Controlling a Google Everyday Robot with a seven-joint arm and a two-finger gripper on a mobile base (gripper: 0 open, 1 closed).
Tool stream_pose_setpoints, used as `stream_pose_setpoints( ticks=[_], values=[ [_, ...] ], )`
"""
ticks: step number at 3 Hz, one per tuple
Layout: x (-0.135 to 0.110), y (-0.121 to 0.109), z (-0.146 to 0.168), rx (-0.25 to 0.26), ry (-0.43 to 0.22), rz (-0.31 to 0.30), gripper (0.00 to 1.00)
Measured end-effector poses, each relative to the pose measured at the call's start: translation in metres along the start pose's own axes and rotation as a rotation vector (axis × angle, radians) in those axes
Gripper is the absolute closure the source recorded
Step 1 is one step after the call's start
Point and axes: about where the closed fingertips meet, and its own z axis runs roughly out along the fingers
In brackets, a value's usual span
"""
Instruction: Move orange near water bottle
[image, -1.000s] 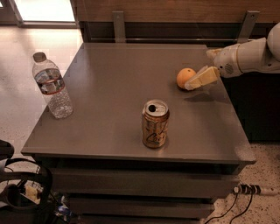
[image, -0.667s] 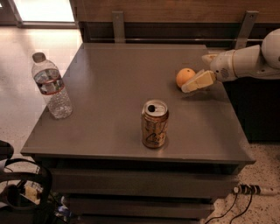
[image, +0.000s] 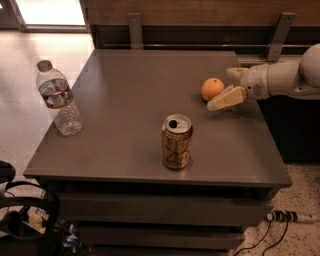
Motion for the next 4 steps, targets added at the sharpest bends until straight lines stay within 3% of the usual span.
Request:
stream_pose_setpoints(
  ticks=[1, 2, 4],
  values=[
    [-0.011, 0.009, 0.001, -0.034, -0.033, -0.025, 0.15],
    [-0.022, 0.013, 0.006, -0.066, -0.051, -0.047, 0.39],
    [-0.024, 0.015, 0.012, -0.079, -0.053, -0.05, 0.85]
  ],
)
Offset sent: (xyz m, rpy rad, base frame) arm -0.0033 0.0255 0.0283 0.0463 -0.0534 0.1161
